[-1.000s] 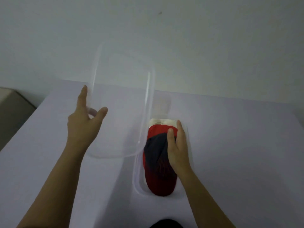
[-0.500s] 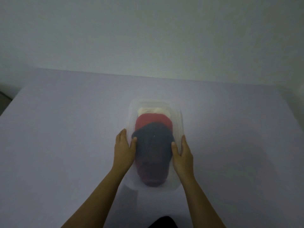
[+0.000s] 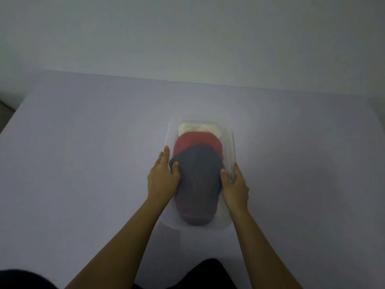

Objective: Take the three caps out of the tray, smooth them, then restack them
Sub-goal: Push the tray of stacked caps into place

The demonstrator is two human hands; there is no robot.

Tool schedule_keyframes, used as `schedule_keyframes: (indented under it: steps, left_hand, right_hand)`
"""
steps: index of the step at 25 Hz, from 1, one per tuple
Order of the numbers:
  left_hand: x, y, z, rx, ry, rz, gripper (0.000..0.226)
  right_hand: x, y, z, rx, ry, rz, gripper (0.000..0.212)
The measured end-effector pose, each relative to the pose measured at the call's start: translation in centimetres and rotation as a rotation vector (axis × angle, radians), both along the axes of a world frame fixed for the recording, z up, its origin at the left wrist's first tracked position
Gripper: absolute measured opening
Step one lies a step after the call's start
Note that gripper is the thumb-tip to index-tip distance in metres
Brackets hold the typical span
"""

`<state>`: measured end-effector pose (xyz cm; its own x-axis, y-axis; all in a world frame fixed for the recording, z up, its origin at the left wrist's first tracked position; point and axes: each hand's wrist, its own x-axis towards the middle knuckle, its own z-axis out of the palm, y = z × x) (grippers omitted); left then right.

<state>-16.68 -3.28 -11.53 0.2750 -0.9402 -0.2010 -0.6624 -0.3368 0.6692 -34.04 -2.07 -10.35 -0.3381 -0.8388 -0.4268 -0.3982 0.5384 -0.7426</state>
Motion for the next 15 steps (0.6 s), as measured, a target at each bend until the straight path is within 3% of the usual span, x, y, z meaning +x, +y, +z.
schedule_keyframes:
  steps: [8,11,15]
  left_hand:
    - [0.9,0.0,0.0,0.028,-0.088,-0.084,0.059]
    - [2.1,0.4,1.0,0.113,0.082,-0.101,0.069]
    - [2.2,6.2,1.4,0.265,0.311,0.080,0.077]
  right_hand:
    - [0.0,0.1,-0.5,-0.038,-0.007,0.003,0.065]
    - [-0.5,0.1,-0.3,-0.025,-0.087,0.051,0.070]
    - [-2.1,3.9,-0.9,0.062,-0.066,0.055,0.075]
